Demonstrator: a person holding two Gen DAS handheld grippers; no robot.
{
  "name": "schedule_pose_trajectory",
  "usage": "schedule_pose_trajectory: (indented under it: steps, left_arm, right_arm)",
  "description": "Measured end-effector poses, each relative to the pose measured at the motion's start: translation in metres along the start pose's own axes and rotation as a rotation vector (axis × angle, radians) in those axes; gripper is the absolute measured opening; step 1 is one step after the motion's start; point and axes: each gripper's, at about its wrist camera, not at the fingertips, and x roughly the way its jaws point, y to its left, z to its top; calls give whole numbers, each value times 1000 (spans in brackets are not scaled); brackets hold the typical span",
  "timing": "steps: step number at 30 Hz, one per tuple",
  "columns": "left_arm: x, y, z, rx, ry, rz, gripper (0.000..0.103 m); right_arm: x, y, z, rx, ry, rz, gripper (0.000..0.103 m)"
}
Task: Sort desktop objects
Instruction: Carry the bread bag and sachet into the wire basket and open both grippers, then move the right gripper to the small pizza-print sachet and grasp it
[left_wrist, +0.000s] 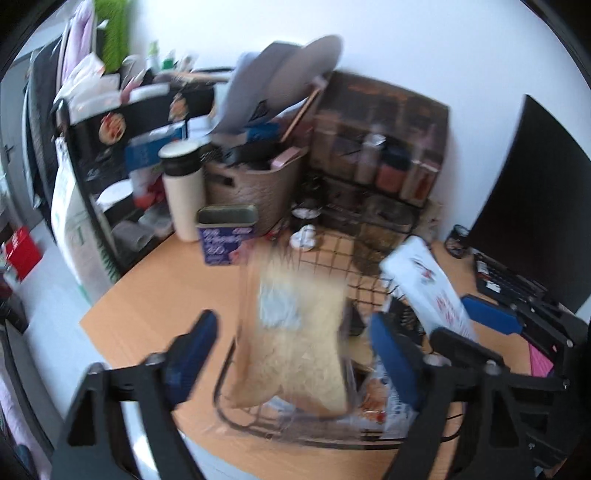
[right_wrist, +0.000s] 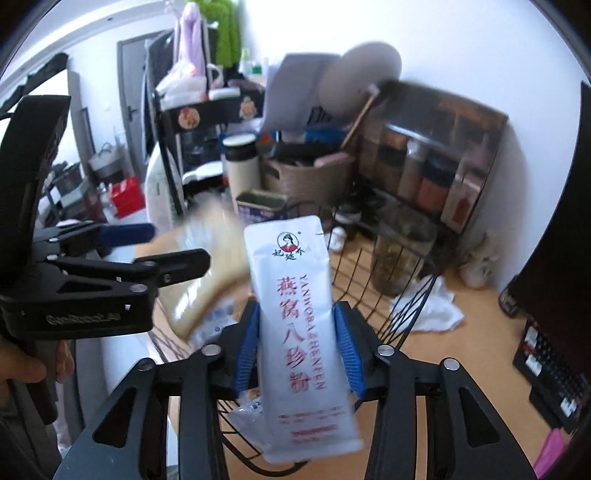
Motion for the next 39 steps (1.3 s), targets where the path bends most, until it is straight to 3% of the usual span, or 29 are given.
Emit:
schedule_pose_trajectory:
  steps: [6,12,22,24,25,26,31,36,39]
  left_arm:
    - [-5,-15,0,23,-6,-35,89]
    - [-7,-67,-9,98,15,-116,89]
    - [-21,-190,-55,319,79,-285,89]
    - [-23,-215,-76,395,88,-307,89]
    - [-22,-224,-85,419,98,-308,89]
    - [-18,-230,-96,431,118,-311,89]
    - [9,-229,-142,412,221,-300,89]
    - [35,-212,-178,402,306,-263,90]
    - [44,-198,-183,363,335,-250,90]
  right_arm:
    - [-19,-22,-3,32,-30,-73,46]
    - [-47,-56,-26,78,-23,-131,46]
    - [-120,-130,-116,260,20,-285,46]
    - [-131,-144,-145,313,46,-306,51]
    - [-135,-150,-160,340,57,-309,60]
    - [-138,-154,-173,362,65,-308,62]
    - [-122,-147,-229,385,135,-260,63]
    - [-85,-128,-251,376,175,-203,62]
    - [-68,-122,-253,370,188,-199,62]
